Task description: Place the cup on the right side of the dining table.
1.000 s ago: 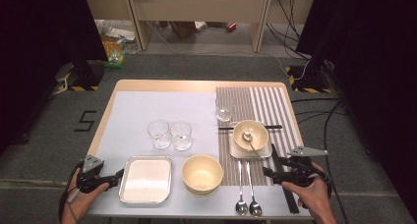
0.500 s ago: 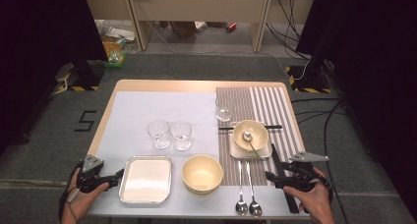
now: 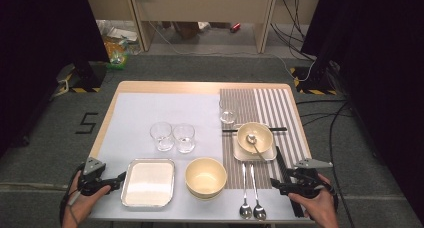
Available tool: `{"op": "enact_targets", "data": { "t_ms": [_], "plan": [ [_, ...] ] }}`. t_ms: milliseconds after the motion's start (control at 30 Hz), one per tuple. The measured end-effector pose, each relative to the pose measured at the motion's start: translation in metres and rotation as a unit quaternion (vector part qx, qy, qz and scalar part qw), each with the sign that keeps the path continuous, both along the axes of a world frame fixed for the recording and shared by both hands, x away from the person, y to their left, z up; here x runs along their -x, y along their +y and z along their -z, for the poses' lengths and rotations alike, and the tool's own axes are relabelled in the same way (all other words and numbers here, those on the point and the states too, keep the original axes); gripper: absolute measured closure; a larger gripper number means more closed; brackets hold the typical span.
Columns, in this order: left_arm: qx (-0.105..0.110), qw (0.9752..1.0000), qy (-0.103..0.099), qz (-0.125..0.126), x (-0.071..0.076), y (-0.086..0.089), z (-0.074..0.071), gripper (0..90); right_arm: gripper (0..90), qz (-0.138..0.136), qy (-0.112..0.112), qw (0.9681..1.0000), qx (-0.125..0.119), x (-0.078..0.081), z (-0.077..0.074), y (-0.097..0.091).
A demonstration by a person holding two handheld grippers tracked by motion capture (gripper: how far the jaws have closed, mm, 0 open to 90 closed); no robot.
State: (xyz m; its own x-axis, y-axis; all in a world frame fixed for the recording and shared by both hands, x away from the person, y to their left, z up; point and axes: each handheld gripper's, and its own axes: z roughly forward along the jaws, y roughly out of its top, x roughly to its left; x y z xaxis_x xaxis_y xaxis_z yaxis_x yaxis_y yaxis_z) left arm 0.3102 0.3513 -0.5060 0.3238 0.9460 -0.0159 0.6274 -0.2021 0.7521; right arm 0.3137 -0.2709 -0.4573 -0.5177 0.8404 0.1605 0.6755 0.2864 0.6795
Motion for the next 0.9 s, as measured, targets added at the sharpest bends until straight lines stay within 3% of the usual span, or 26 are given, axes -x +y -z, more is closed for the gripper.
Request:
{"op": "enact_targets", "data": {
  "t_ms": [900],
  "plan": [
    [-0.001, 1.0000, -0.003, -0.001, 0.001, -0.001, 0.000, 14.5, 22.9, 0.026, 0.000, 0.9989, 0.039, 0.019, 0.021, -0.018]
  ]
}}
